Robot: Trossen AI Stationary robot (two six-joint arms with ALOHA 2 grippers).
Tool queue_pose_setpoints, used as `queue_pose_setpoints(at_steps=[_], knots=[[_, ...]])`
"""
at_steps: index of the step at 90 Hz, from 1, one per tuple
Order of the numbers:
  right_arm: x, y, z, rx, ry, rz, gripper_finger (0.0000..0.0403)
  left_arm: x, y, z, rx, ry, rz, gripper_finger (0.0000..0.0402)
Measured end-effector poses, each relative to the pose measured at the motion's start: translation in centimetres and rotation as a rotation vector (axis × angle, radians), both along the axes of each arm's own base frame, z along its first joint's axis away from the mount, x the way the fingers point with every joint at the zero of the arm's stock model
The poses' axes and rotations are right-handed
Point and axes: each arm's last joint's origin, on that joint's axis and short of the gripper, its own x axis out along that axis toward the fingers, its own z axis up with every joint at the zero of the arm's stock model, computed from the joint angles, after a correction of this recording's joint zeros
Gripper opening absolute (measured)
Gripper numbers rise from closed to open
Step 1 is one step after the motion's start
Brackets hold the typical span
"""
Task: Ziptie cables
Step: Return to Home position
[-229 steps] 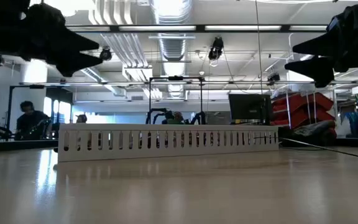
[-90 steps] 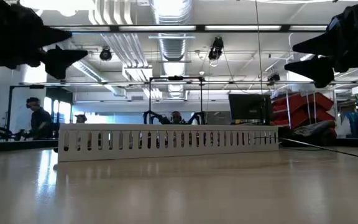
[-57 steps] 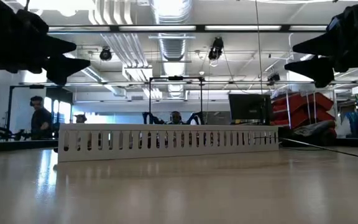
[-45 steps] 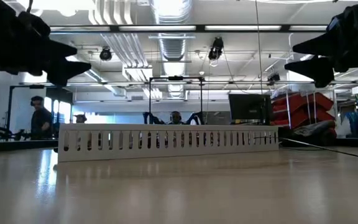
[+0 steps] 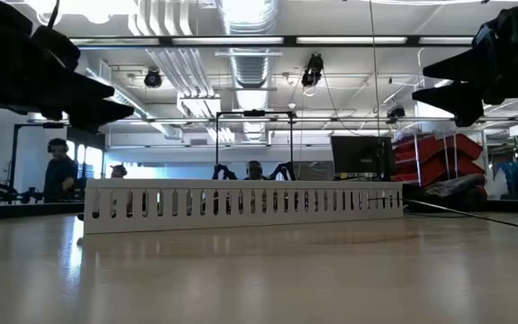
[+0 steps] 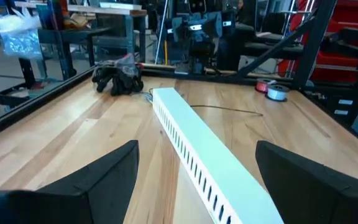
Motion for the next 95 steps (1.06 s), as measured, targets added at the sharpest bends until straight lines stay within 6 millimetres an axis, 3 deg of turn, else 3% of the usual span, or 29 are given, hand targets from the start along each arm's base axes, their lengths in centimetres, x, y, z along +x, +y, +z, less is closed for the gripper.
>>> queue_pose_setpoints(at_steps=[27,95], knots=[[0.0,0.0,0.0,0.0,0.0,0.0,0.0267,0.19,0.0,-0.34,-0.001,0.036,0.0,0.0309],[0.0,0.0,0.0,0.0,0.0,0.0,0.0311,0.41,0.01,-0.73,-0.001,0.078,0.0,0.0309]])
